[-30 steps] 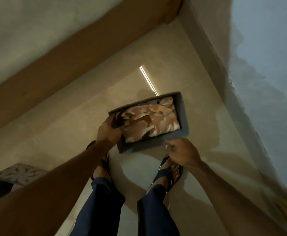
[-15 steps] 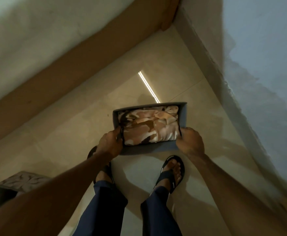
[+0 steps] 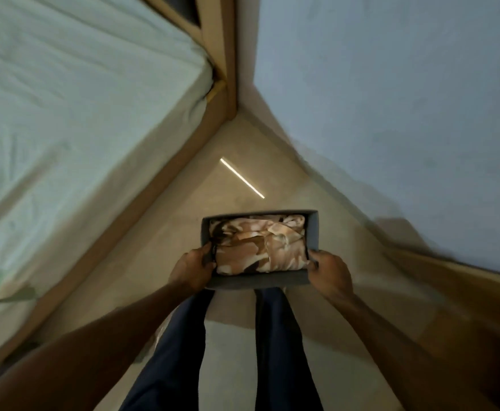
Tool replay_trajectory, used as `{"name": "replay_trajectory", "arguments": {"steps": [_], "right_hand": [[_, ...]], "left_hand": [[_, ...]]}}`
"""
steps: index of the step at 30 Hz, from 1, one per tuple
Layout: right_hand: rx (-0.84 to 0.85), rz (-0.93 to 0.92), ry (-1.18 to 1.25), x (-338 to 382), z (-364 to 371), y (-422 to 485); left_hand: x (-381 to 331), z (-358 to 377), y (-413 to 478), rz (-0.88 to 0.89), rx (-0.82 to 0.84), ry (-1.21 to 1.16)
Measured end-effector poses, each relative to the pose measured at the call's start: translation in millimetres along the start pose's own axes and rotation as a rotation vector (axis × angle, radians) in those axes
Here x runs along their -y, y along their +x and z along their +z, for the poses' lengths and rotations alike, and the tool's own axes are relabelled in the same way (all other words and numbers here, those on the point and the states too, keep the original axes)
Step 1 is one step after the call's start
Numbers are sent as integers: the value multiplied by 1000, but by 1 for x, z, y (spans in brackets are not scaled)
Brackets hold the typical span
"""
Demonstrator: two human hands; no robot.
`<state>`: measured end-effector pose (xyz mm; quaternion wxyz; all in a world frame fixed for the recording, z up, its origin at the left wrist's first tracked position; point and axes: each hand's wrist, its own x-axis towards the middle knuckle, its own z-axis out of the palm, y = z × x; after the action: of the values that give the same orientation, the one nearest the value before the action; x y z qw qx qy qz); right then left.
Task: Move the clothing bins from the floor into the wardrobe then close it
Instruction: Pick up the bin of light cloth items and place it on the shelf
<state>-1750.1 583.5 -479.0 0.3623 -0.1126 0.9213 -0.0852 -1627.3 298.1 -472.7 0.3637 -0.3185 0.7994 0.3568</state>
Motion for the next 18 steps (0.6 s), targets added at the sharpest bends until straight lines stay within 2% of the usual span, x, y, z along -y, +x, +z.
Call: {"name": "replay_trajectory", "arguments": {"steps": [8,14,18], "right_hand": [[-197,146,133,35,-63,-198],[-313,307,307,48,-53,-301],[-420,414,405,25,-42,-354]], "left_hand": [[-34,-82,-125,309,50,119],[-71,-108,-194,464,47,279],[-108,-94,-220,579,91,408]]}}
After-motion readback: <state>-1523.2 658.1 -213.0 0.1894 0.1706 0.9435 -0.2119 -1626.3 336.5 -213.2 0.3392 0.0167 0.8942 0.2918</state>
